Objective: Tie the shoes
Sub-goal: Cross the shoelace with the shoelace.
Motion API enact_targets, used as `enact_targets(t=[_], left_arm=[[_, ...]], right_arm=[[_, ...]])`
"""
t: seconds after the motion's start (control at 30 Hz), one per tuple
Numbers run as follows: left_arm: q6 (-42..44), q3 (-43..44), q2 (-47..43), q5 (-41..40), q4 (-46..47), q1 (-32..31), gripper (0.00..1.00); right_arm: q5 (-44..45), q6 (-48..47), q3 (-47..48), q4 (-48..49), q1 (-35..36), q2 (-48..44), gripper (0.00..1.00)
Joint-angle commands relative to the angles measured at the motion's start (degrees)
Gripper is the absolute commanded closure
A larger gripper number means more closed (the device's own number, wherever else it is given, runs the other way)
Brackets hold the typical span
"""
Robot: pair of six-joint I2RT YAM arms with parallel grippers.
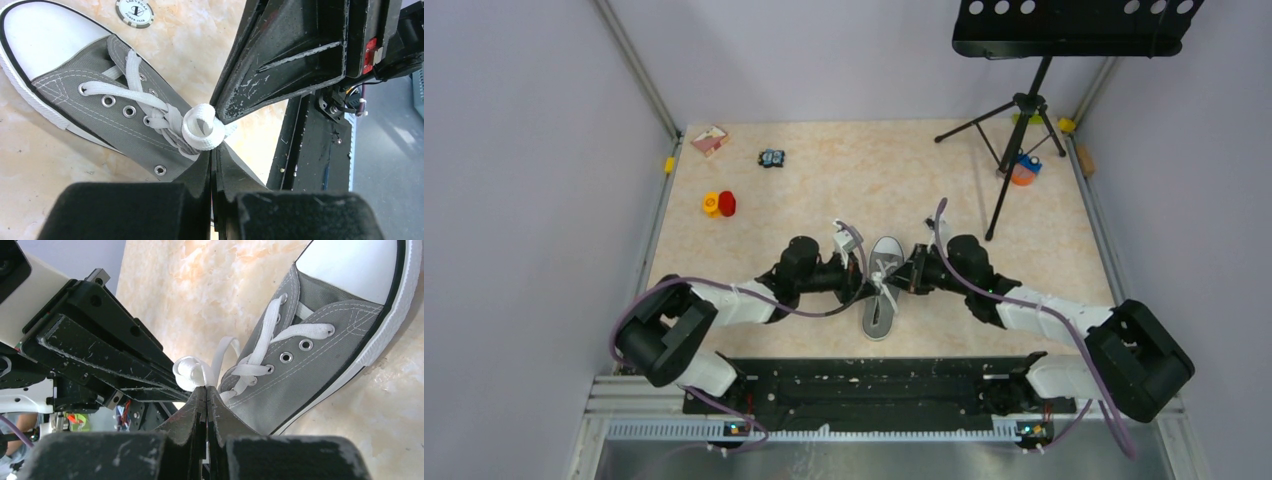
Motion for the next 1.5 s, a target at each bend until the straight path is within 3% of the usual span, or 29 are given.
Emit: enact_targets(t=[0.0, 0.4, 0.77, 1.0, 1.33, 1.47], left_arm=[[-1.0, 2.3, 1.0, 0.9, 3.7, -0.2, 1.0], [0.3, 3.6, 1.0, 1.8, 0.5, -0.2, 0.99], [-0.4, 3.3, -0.2, 1.1, 0.4, -0.2, 0.71], [-3.9, 1.9, -0.7, 1.1, 5.8, 0.1, 0.64], [-5.6, 2.6, 0.5, -1.5, 5.7, 0.3, 0.64], [-5.8, 2.9, 1.4, -2.2, 5.2, 0.3, 0.76]], right_arm=[[0.3, -0.7, -1.0, 0.4, -0.1, -2.0, 1.0], [2.0, -0.2, -0.7, 1.4, 0.9, -0.4, 1.0], [2.1, -0.5, 0.2, 1.2, 1.3, 0.6, 1.0], [2.1, -0.5, 0.2, 1.1, 1.3, 0.6, 1.0], [2.0, -0.6, 0.3, 0.9, 1.3, 0.3, 1.0], [2.0, -0.6, 0.0, 0.9, 1.3, -0.1, 1.0]])
